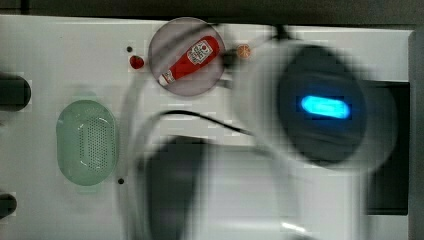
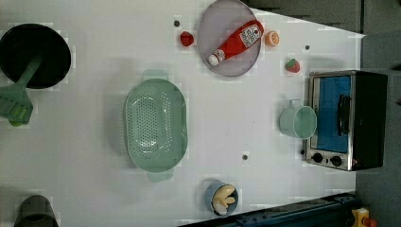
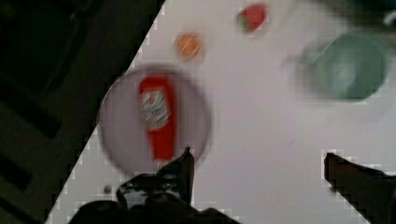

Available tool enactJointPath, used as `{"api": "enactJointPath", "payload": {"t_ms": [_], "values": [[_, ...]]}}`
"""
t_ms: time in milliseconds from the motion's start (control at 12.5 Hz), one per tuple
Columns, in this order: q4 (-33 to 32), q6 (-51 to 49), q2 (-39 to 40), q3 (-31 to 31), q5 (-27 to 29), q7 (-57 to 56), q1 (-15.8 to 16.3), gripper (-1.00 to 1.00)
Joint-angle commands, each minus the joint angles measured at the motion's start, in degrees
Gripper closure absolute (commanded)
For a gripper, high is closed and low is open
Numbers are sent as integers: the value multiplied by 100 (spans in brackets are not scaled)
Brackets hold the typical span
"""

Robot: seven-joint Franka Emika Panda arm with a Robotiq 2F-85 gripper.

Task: Drag strainer right to left.

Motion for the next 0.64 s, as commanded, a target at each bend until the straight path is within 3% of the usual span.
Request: {"api": "enactJointPath", "payload": {"t_ms": [80, 640], "values": [[-328, -305, 194, -100, -342, -1137, 126, -100], [-354, -315, 212, 449, -398, -1172, 215, -100]]}}
